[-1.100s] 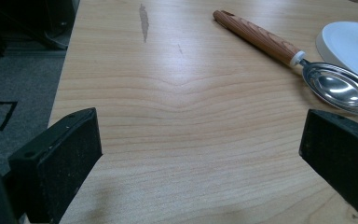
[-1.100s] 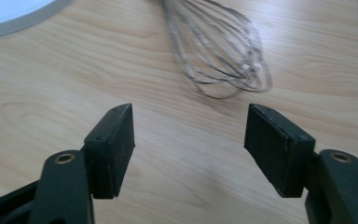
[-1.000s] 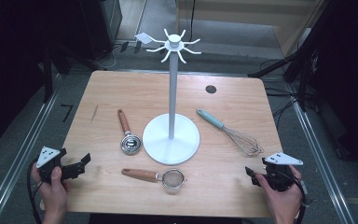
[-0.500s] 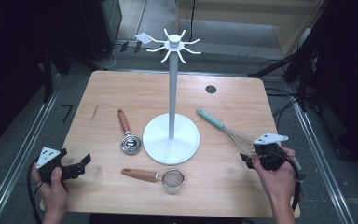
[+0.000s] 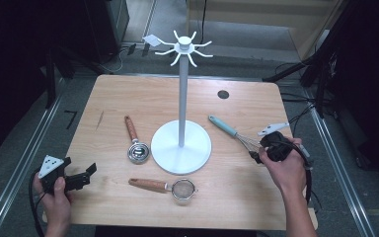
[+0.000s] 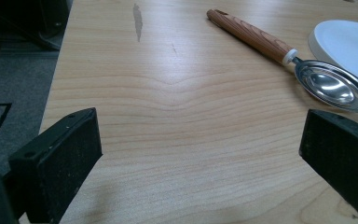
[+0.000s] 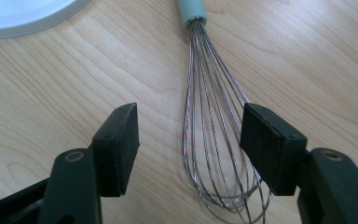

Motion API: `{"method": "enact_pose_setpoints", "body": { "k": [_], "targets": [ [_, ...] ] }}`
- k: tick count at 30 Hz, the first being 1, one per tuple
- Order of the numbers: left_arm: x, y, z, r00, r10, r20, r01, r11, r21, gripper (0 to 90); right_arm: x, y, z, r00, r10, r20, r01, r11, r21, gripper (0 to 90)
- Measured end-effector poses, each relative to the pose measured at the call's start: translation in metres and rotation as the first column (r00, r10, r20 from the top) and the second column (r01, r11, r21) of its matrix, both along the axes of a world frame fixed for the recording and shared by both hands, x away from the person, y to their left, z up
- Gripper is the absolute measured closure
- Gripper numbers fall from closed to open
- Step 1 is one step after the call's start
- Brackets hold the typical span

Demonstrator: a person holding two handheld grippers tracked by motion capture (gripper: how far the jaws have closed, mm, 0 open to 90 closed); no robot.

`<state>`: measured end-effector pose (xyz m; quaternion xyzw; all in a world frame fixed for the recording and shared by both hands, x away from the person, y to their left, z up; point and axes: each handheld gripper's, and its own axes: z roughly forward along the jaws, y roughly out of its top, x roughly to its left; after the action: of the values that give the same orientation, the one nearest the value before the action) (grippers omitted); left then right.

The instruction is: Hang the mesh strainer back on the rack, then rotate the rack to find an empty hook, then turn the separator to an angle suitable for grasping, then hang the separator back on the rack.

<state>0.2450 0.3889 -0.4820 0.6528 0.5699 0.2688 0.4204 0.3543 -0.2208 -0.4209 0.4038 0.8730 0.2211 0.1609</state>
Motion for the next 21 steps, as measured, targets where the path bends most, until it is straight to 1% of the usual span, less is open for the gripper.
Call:
{"method": "enact_pose_setpoints", "body": {
  "k": [1, 2, 4, 6, 7, 8, 9, 10, 11, 13, 14, 15, 16, 17, 18, 21],
  "targets": [
    [0.0, 0.0, 0.0, 1.0, 0.0, 0.0, 0.0, 1.0, 0.0, 0.0, 0.0, 0.0, 0.0, 1.0, 0.0, 0.0, 0.0, 1.0, 0.0, 39.1],
    [0.0, 0.0, 0.0, 1.0, -0.001, -0.002, 0.001, 1.0, 0.0, 0.0, 0.003, 0.002, 0.0, 1.0, 0.004, -0.004, -0.004, 1.0, -0.006, 39.4],
    [0.0, 0.0, 0.0, 1.0, 0.001, -0.002, -0.001, 1.0, -0.004, 0.0, 0.012, 0.006, 0.0, 0.9995, 0.016, -0.027, -0.017, 0.9997, -0.017, 41.6],
    [0.0, 0.0, 0.0, 1.0, 0.0, -0.001, 0.0, 1.0, -0.006, 0.0, 0.014, 0.008, 0.001, 0.9992, 0.02, -0.034, -0.021, 0.9996, -0.018, 42.4],
    [0.0, 0.0, 0.0, 1.0, -0.001, -0.002, 0.001, 1.0, -0.003, 0.0, 0.02, 0.012, 0.002, 0.9982, 0.036, -0.047, -0.037, 0.9989, -0.027, 42.6],
    [0.0, 0.0, 0.0, 1.0, -0.001, -0.002, 0.001, 1.0, -0.004, 0.0, 0.023, 0.014, 0.003, 0.9982, 0.039, -0.047, -0.04, 0.9985, -0.038, 42.6],
    [0.0, 0.0, 0.0, 1.0, -0.001, -0.002, 0.001, 1.0, -0.004, 0.0, 0.023, 0.014, 0.003, 0.9982, 0.039, -0.047, -0.04, 0.9985, -0.038, 42.6],
    [0.0, 0.001, 0.0, 1.0, -0.001, 0.0, 0.001, 1.0, -0.006, 0.0, 0.029, 0.019, 0.003, 0.9975, 0.041, -0.057, -0.044, 0.9977, -0.052, 42.7],
    [0.0, 0.001, 0.0, 1.0, -0.001, 0.0, 0.001, 1.0, -0.006, 0.0, 0.033, 0.021, 0.003, 0.997, 0.048, -0.061, -0.052, 0.9973, -0.053, 42.7],
    [0.0, 0.001, 0.0, 1.0, -0.004, -0.001, 0.004, 1.0, -0.008, 0.0, 0.038, 0.024, 0.002, 0.996, 0.045, -0.077, -0.05, 0.9964, -0.068, 43.3],
    [0.0, 0.001, 0.0, 1.0, -0.005, -0.002, 0.005, 1.0, -0.008, 0.0, 0.038, 0.024, 0.002, 0.996, 0.045, -0.077, -0.05, 0.9964, -0.068, 43.3],
    [0.0, 0.001, 0.0, 1.0, -0.005, -0.002, 0.005, 1.0, -0.008, 0.0, 0.044, 0.027, 0.001, 0.9949, 0.045, -0.09, -0.052, 0.9958, -0.075, 43.5],
    [0.0, 0.001, 0.0, 1.0, -0.005, -0.002, 0.005, 1.0, -0.008, 0.0, 0.044, 0.027, 0.001, 0.9949, 0.045, -0.09, -0.052, 0.9958, -0.075, 43.5],
    [0.0, 0.001, 0.0, 1.0, -0.004, -0.003, 0.004, 0.9999, -0.01, 0.0, 0.049, 0.03, 0.0, 0.9933, 0.045, -0.106, -0.055, 0.9949, -0.085, 43.9],
    [0.0, 0.001, 0.0, 1.0, -0.004, -0.003, 0.004, 0.9999, -0.01, 0.0, 0.049, 0.03, 0.0, 0.9933, 0.045, -0.106, -0.055, 0.9949, -0.085, 43.9],
    [0.0, 0.001, 0.0, 1.0, -0.005, -0.003, 0.005, 0.9999, -0.01, 0.0, 0.057, 0.033, 0.0, 0.99, 0.047, -0.133, -0.061, 0.9929, -0.102, 45.7]
  ]
}}
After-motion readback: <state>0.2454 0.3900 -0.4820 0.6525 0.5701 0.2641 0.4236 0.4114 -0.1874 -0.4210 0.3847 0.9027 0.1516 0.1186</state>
